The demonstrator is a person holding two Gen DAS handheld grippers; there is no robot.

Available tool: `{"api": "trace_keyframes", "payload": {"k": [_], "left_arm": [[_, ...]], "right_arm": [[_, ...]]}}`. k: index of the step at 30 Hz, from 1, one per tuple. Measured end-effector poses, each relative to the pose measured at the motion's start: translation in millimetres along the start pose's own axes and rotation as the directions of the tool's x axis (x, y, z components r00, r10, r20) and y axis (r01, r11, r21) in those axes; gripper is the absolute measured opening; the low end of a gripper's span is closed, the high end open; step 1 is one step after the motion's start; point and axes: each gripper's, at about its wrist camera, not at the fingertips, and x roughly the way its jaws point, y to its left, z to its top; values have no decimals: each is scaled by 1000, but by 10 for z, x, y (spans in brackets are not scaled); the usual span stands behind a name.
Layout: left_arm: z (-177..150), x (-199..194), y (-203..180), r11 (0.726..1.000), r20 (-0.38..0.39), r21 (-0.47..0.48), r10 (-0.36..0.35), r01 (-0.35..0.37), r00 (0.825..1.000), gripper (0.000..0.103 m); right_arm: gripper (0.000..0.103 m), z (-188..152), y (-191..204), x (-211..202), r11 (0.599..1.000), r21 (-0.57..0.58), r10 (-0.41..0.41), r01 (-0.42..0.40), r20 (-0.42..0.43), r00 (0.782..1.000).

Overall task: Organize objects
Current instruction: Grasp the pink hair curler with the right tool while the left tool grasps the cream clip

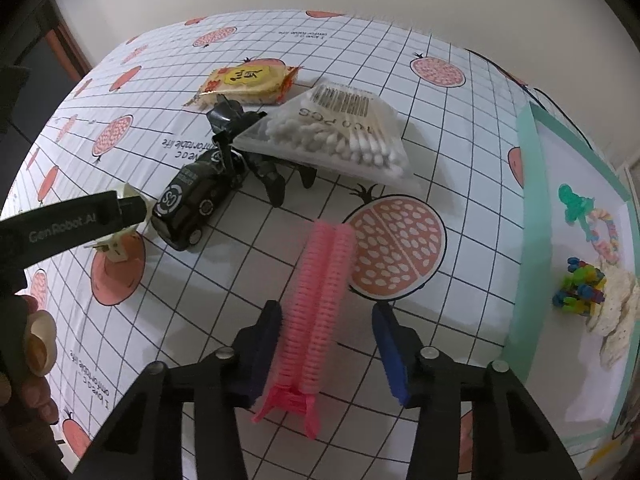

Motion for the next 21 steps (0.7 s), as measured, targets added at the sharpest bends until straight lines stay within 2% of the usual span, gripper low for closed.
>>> {"api": "trace_keyframes", "payload": {"k": [4,9,21], "left_arm": [[-18,4,-8,1000,-2,1,0,0,1000,60],[-26,-12,-4,1000,4,-4,8,-8,1000,53],[-62,-86,23,1000,21,-29,12,-11,1000,53]], "right_arm": [[41,19,-30,-14,1000,0,-1,1,2,1000],[36,29,-77,-24,1000,9,0,0,3,1000],[30,72,-201,-45,999,34,-4,4,0,1000]]}}
